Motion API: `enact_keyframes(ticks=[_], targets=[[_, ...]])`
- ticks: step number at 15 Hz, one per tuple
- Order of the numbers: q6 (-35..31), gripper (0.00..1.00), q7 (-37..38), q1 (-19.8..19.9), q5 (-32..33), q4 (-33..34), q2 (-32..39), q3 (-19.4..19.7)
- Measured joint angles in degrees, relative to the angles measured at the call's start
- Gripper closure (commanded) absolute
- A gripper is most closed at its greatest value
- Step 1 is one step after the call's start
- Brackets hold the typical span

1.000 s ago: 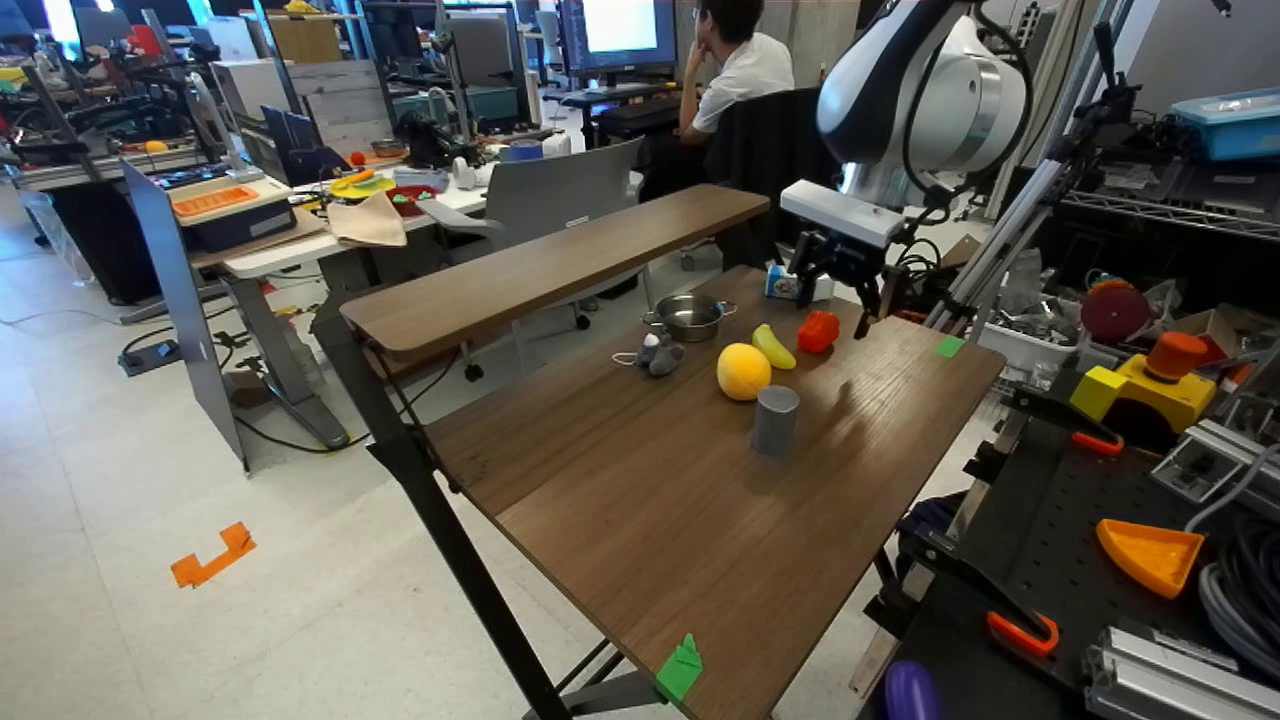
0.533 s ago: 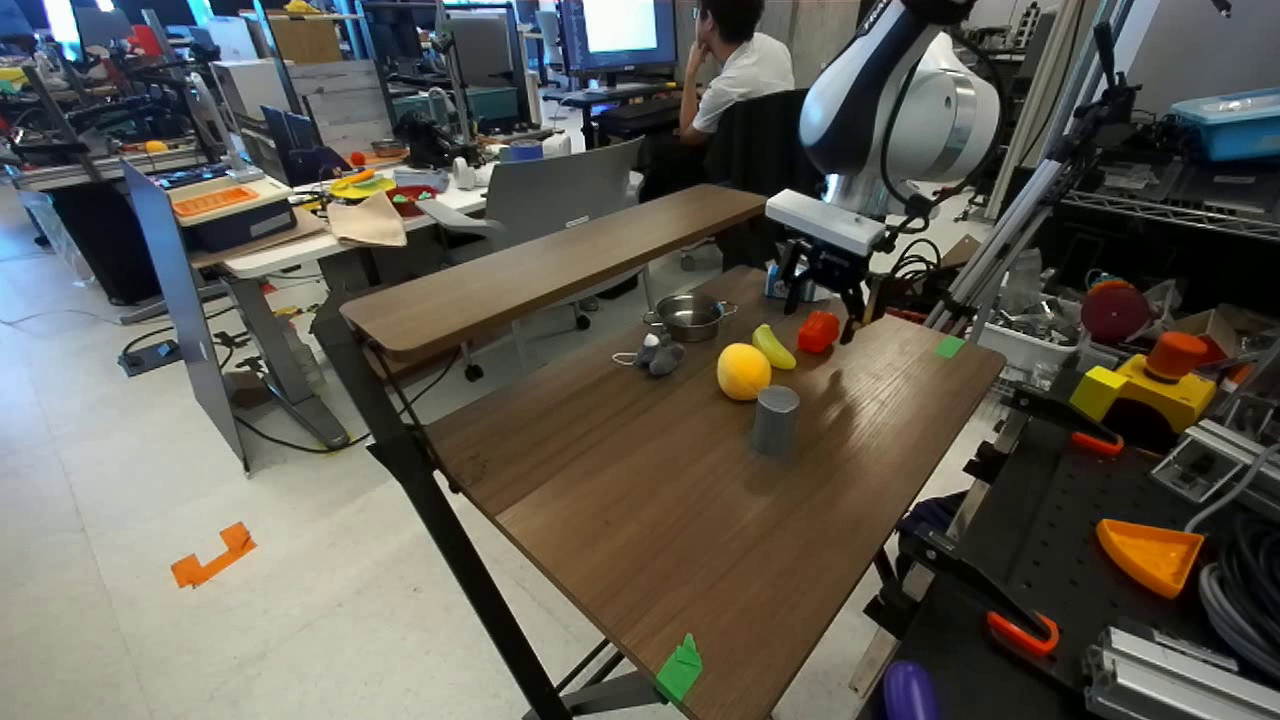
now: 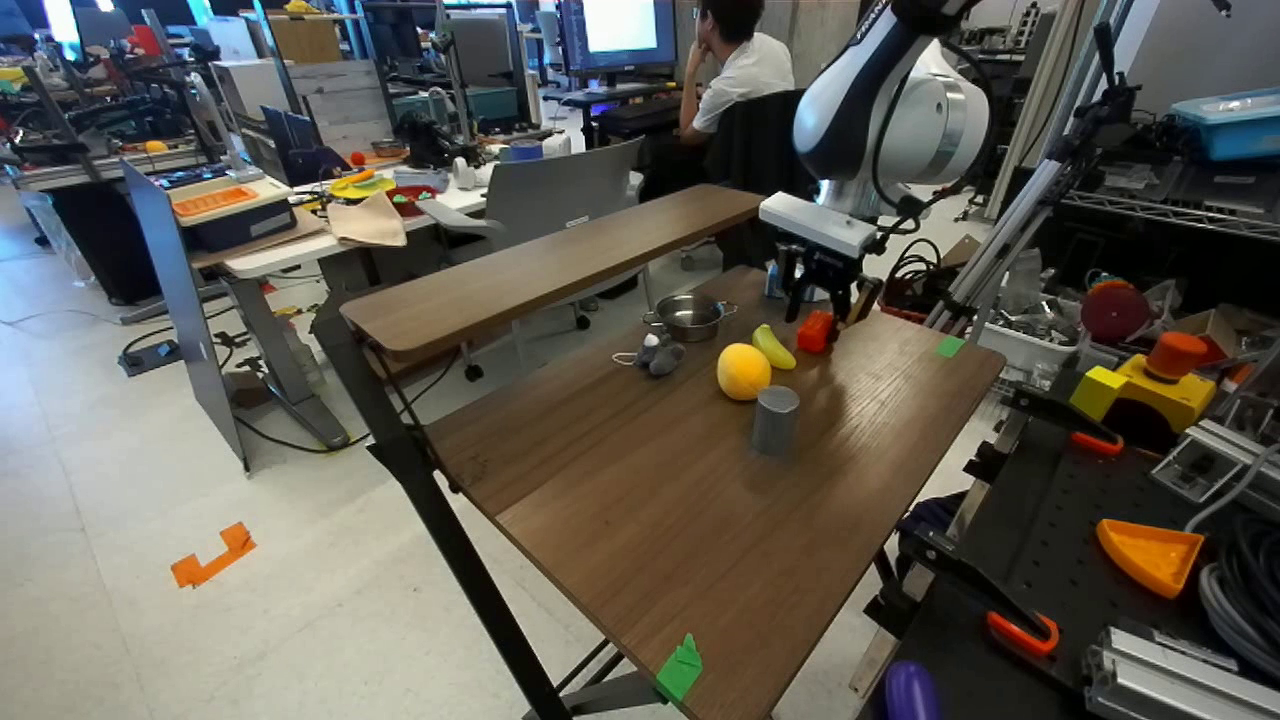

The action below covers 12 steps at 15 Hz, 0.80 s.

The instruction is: Pick up the orange toy and put it in the silver pot.

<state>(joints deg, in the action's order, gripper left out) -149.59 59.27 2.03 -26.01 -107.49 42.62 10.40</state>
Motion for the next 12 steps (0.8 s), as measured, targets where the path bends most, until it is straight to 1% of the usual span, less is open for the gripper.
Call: enact_keyframes(ticks=[1, 2, 3, 8, 12], targets=[[0.0, 0.69, 0.2, 0.0, 0.3, 0.0, 0.0, 0.0], [0.1, 0.76, 0.4, 0.0, 0.8, 0.1, 0.0, 0.0], [0.3, 0.77, 0.6, 0.0, 1.2, 0.2, 0.0, 0.1], [1.1, 0.77, 0.4, 0.0, 2.8, 0.2, -1.3, -0.1], [1.0, 0.77, -2.9, -0.2, 3.3, -1.7, -6.9, -1.3]])
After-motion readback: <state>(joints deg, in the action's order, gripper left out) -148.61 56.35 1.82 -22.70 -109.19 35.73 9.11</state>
